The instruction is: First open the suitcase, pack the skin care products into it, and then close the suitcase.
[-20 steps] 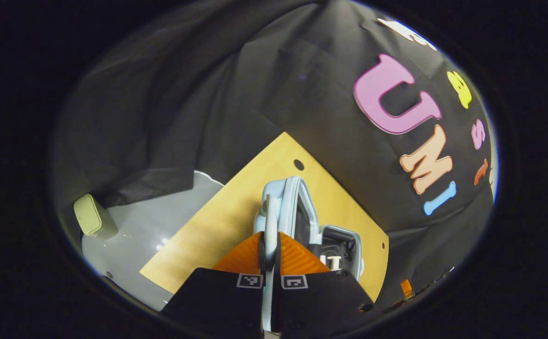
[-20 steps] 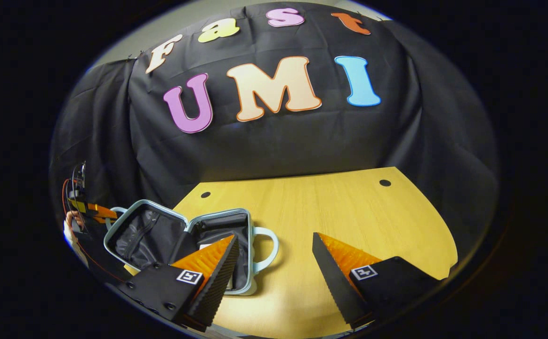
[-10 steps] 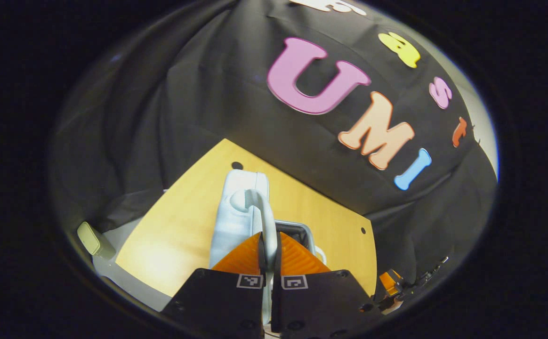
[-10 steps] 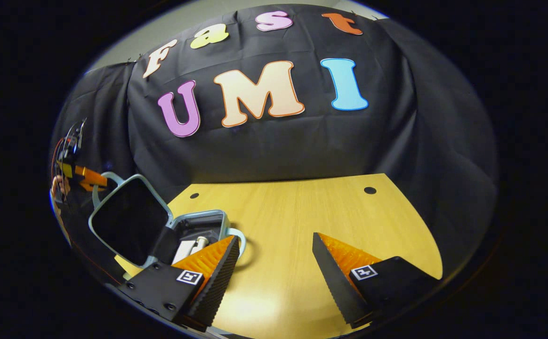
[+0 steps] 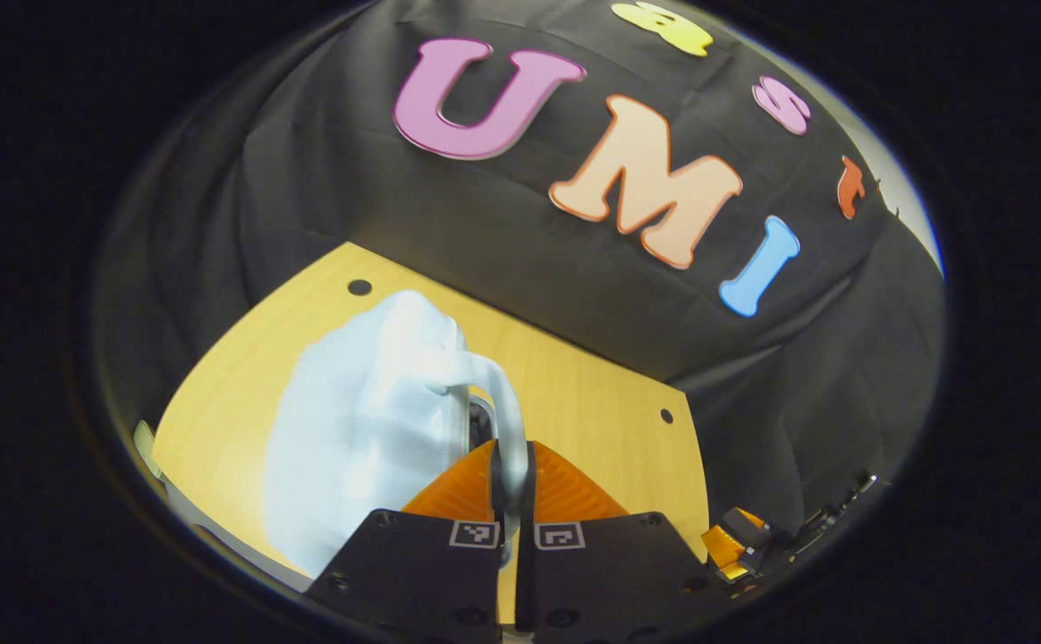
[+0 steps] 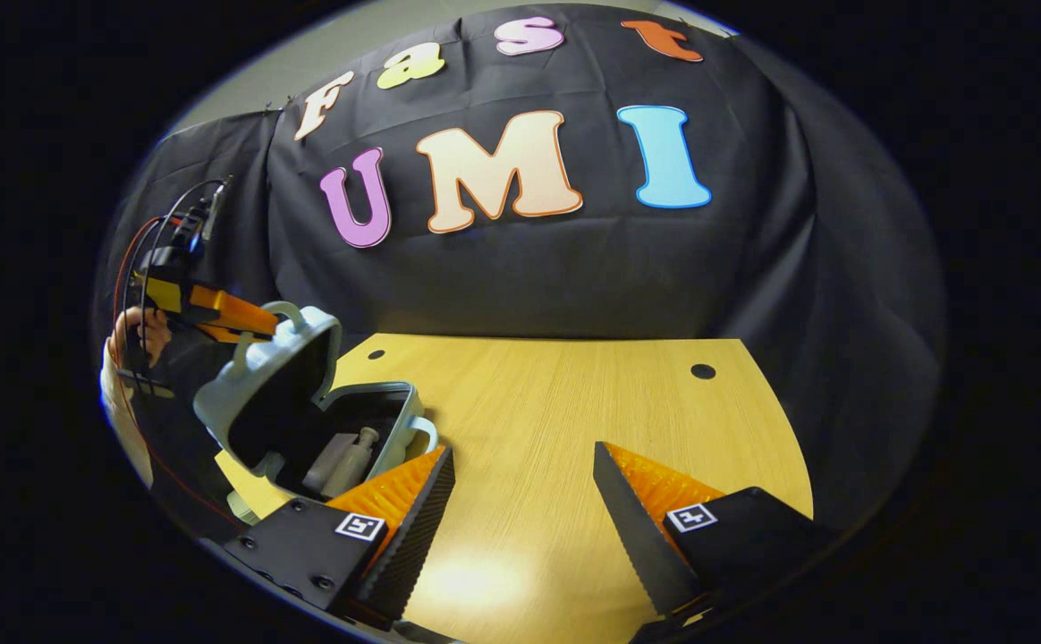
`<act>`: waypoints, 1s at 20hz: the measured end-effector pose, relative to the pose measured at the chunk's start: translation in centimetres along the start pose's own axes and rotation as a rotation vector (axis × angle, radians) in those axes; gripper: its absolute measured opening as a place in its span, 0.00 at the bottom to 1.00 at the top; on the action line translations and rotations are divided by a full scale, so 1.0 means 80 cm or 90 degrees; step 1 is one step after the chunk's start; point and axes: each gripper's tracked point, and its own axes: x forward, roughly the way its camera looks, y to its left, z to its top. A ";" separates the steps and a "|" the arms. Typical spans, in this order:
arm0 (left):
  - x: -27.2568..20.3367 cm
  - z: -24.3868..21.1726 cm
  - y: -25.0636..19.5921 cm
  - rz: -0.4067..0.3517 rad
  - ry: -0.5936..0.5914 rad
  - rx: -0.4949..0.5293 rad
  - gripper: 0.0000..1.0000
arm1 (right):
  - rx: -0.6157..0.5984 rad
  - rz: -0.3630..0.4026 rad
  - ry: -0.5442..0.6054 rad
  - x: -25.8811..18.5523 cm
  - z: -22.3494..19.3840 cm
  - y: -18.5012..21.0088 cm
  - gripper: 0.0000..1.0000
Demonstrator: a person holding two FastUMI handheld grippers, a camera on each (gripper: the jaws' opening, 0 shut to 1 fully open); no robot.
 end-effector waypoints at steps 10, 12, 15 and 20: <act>0.145 -0.152 -0.022 0.089 0.119 0.107 0.01 | -0.019 0.000 0.014 0.010 -0.015 -0.033 0.98; 0.164 -0.170 -0.016 0.114 0.139 0.136 0.01 | -0.013 -0.005 0.015 0.010 -0.016 -0.037 0.98; 0.175 -0.181 -0.011 0.143 0.152 0.166 0.03 | -0.013 -0.014 0.022 0.004 -0.024 -0.042 0.98; 0.166 -0.170 -0.016 0.171 0.136 0.215 0.16 | -0.003 -0.017 0.015 -0.003 -0.022 -0.040 0.98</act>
